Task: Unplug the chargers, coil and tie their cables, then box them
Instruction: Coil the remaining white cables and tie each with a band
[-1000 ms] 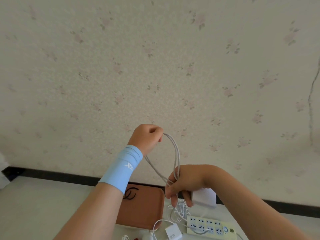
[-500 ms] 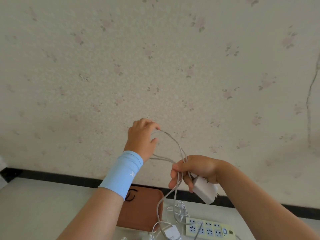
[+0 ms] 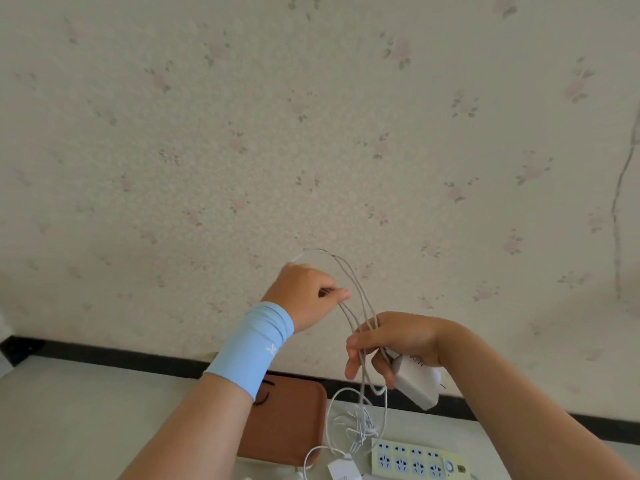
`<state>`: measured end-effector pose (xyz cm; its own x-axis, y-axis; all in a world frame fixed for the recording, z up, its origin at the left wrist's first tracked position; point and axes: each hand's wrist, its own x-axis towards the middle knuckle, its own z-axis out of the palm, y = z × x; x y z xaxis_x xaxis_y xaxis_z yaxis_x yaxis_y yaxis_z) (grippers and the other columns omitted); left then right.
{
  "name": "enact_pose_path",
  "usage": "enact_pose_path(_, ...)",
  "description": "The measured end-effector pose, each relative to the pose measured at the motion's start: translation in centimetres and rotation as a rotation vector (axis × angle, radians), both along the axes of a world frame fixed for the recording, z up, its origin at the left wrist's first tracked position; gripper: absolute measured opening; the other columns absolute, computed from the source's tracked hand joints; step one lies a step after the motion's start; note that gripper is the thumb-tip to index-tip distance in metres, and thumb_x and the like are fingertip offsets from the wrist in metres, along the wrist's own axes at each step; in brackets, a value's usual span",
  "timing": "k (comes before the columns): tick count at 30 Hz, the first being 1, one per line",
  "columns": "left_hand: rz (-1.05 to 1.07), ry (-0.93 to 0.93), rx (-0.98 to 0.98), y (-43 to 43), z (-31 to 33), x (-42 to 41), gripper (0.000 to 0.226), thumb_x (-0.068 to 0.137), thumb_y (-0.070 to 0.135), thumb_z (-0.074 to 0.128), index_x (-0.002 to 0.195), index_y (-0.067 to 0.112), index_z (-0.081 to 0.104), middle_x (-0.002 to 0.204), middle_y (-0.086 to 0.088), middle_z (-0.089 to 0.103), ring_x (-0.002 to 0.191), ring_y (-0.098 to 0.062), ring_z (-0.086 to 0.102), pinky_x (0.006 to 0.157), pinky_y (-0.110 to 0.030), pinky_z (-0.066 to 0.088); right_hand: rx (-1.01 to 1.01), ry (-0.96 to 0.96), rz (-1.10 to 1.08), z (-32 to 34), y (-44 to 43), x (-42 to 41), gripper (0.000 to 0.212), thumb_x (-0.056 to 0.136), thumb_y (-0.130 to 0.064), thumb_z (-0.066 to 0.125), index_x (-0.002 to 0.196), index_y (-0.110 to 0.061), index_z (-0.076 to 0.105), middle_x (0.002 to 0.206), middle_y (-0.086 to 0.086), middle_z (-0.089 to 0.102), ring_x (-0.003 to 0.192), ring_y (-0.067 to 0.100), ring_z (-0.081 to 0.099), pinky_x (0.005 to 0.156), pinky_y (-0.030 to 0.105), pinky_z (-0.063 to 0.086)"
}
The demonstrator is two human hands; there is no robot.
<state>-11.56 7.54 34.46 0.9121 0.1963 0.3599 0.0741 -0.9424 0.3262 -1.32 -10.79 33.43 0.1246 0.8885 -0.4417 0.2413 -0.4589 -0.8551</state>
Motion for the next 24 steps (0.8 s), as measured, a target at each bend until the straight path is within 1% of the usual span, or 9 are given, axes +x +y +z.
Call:
enact_pose_path(2, 0.077, -0.170, 0.027, 2.1, 0.0, -0.3, 0.053, 0.088, 0.058, 0.048, 0.050, 0.023, 0.034, 0.045, 0.007, 0.033, 0.053, -0.017, 0.038, 0.086, -0.035, 0.042, -0.071, -0.060, 0.089, -0.4, -0.1, -0.2, 0.024, 0.102, -0.035, 0.053, 0.097, -0.014, 0.064, 0.116, 0.003, 0.075, 0.054, 0.012, 0.062, 0.105, 0.054, 0.048)
enact_pose_path(6, 0.301, -0.284, 0.097, 4.5, -0.7, -0.8, 0.047, 0.090, 0.059, 0.047, 0.057, 0.026, 0.054, 0.052, 0.012, 0.044, 0.074, -0.023, 0.047, 0.079, -0.036, 0.032, -0.034, -0.035, 0.070, -0.5, 0.1, -0.4, 0.026, 0.105, -0.034, 0.050, 0.100, -0.014, 0.066, 0.118, 0.004, 0.075, 0.053, 0.010, 0.063, 0.107, 0.058, 0.044)
enact_pose_path(9, 0.486, -0.210, 0.102, 3.6, -1.3, -0.6, 0.029, 0.091, 0.049, 0.058, 0.076, 0.027, 0.069, 0.087, 0.010, 0.057, 0.094, -0.022, 0.048, 0.083, -0.032, 0.025, 0.021, 0.033, 0.038, -0.4, 0.4, -0.4, 0.033, 0.107, -0.036, 0.044, 0.109, -0.013, 0.069, 0.122, 0.005, 0.073, 0.051, 0.009, 0.061, 0.086, 0.044, 0.052)
enact_pose_path(11, 0.518, -0.204, 0.079, 2.7, -1.2, -0.6, 0.010, 0.087, 0.036, 0.068, 0.094, 0.031, 0.066, 0.107, 0.007, 0.053, 0.105, -0.022, 0.046, 0.089, -0.032, 0.028, 0.047, 0.072, -0.024, -0.5, 0.6, -0.5, 0.036, 0.107, -0.037, 0.043, 0.113, -0.013, 0.069, 0.124, 0.005, 0.072, 0.052, 0.010, 0.059, 0.074, 0.034, 0.053)
enact_pose_path(12, 0.472, -0.218, 0.046, 2.2, -1.0, -0.6, 0.015, 0.085, 0.029, 0.070, 0.098, 0.029, 0.063, 0.107, 0.007, 0.054, 0.105, -0.021, 0.049, 0.089, -0.031, 0.033, 0.061, 0.097, -0.069, -0.6, 0.7, -0.5, 0.037, 0.106, -0.039, 0.044, 0.115, -0.013, 0.069, 0.124, 0.004, 0.072, 0.052, 0.009, 0.058, 0.070, 0.032, 0.053)
enact_pose_path(15, 0.350, -0.066, -0.262, 0.1, 0.2, -0.6, 0.019, 0.092, 0.039, 0.057, 0.091, 0.020, 0.061, 0.084, 0.008, 0.063, 0.081, -0.018, 0.062, 0.077, -0.034, 0.052, 0.104, 0.189, -0.206, -0.3, 0.8, -0.6, 0.041, 0.105, -0.041, 0.045, 0.124, -0.011, 0.067, 0.124, 0.002, 0.072, 0.054, 0.009, 0.056, 0.065, 0.029, 0.055)
enact_pose_path(17, 0.320, 0.214, -0.412, -1.4, 0.5, -0.5, 0.050, 0.093, 0.058, 0.042, 0.089, 0.015, 0.068, 0.077, 0.004, 0.067, 0.070, -0.018, 0.062, 0.075, -0.036, 0.053, 0.119, 0.218, -0.254, 0.0, 0.8, -0.6, 0.042, 0.105, -0.041, 0.045, 0.127, -0.011, 0.065, 0.123, 0.003, 0.073, 0.053, 0.009, 0.055, 0.063, 0.028, 0.055)
enact_pose_path(19, 0.268, 0.394, -0.534, -2.8, 0.3, -0.3, 0.058, 0.094, 0.063, 0.036, 0.093, 0.017, 0.072, 0.075, 0.002, 0.066, 0.069, -0.018, 0.059, 0.073, -0.033, 0.049, 0.123, 0.226, -0.262, 0.1, 0.8, -0.7, 0.044, 0.104, -0.043, 0.046, 0.129, -0.011, 0.064, 0.122, 0.004, 0.073, 0.052, 0.009, 0.054, 0.063, 0.028, 0.055)
enact_pose_path(24, 0.170, 0.218, -0.931, -3.4, -0.2, 0.4, 0.026, 0.090, 0.041, 0.056, 0.096, 0.028, 0.077, 0.091, 0.001, 0.069, 0.075, -0.018, 0.055, 0.066, -0.028, 0.044, 0.123, 0.177, -0.246, 0.3, 0.6, -0.7, 0.042, 0.103, -0.042, 0.049, 0.125, -0.010, 0.066, 0.119, 0.004, 0.074, 0.054, 0.011, 0.055, 0.064, 0.028, 0.055)
